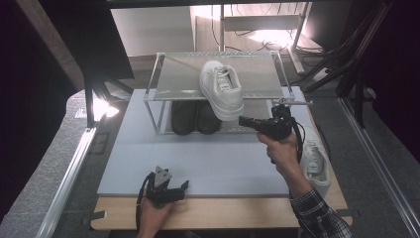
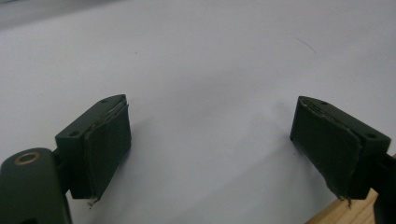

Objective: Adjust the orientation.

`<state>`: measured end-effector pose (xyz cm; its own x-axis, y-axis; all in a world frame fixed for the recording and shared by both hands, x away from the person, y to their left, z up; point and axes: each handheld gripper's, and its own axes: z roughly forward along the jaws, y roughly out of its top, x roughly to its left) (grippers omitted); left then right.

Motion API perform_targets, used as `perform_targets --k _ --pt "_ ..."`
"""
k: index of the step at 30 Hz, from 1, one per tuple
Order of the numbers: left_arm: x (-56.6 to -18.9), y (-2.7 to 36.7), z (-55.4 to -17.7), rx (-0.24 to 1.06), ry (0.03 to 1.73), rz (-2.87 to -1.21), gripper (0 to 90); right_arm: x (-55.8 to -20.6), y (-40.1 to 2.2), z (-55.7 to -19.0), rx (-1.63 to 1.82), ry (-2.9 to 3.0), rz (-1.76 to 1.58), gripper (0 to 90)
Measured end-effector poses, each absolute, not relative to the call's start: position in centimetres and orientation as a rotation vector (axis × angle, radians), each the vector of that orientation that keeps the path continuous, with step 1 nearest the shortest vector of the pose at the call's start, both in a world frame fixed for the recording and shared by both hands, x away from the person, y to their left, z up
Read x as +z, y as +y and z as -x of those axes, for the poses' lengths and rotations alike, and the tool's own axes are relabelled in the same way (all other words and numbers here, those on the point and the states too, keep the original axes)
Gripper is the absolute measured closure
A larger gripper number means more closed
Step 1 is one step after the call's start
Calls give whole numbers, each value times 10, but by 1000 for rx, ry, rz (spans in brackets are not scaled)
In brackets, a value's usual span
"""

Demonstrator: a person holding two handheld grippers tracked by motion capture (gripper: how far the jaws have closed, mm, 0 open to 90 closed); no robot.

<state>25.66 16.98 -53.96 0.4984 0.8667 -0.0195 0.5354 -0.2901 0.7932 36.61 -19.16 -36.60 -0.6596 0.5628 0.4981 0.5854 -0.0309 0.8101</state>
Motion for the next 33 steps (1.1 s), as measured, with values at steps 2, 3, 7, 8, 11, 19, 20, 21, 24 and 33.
perform_targets --k 2,3,7,8,11,19,20,21,24,33 --pt "-540 170 -257 544 1152 -1970 122 -366 -191 -366 -1838 -2168 1288 895" --pt "-540 170 -257 544 1153 -1970 122 -366 -191 -366 -1840 -2167 1288 896" --pt "-540 170 -257 544 1152 -1970 122 -367 -188 -369 -1834 -2174 1292 896" --pt "-540 170 -257 544 1152 -1970 122 -367 -186 -370 -1833 -2169 1289 895" --pt "-540 170 -257 544 1152 -1970 122 -369 -182 -375 -1831 -2168 1288 896" --pt "-540 170 -257 545 1152 -1970 122 -369 -168 -386 -1817 -2185 1316 896" --pt "-540 170 -257 544 1152 -1970 122 -369 -166 -388 -1815 -2184 1323 896" --pt "-540 170 -257 544 1152 -1970 122 -370 -164 -391 -1819 -2191 1322 896" --pt "-540 170 -257 544 1152 -1970 122 -369 -160 -395 -1809 -2190 1334 896" --pt "-540 170 -257 544 1152 -1970 122 -371 -149 -409 -1813 -2183 1371 896"
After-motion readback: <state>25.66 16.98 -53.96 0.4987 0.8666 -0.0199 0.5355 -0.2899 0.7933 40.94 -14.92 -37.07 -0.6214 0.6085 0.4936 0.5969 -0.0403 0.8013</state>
